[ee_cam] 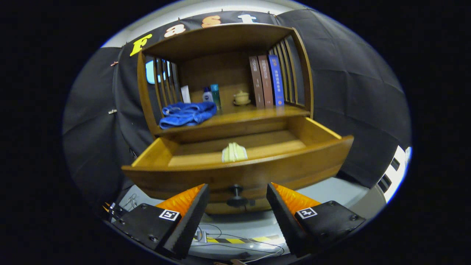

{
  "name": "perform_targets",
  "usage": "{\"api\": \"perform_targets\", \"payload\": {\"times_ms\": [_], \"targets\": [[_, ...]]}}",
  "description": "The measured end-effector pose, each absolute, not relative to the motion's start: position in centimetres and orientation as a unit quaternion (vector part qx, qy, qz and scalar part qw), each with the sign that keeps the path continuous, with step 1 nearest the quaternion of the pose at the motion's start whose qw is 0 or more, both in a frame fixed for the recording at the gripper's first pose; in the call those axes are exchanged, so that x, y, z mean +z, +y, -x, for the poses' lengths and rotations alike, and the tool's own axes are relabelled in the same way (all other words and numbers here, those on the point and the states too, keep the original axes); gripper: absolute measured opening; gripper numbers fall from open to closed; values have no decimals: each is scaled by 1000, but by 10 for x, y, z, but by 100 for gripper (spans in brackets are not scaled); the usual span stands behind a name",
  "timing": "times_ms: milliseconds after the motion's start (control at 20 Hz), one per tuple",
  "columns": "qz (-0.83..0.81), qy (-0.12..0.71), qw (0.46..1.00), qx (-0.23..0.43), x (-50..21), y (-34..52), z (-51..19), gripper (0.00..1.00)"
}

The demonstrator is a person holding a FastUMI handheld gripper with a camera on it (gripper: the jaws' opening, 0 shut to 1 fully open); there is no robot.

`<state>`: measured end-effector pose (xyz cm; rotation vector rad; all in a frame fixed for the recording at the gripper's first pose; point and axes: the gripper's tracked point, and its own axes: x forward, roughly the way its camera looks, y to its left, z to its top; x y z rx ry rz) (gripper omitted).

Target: Pull open the drawer, take out the items inside it, and place them on the countertop above the cabinet.

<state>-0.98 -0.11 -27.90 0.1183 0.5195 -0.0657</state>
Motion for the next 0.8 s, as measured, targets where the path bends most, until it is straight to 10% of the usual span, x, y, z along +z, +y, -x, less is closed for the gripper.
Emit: {"api": "perform_targets", "payload": {"times_ms": [800], "targets": [[-35, 508, 861, -10, -355, 1, -158, 94]]}}
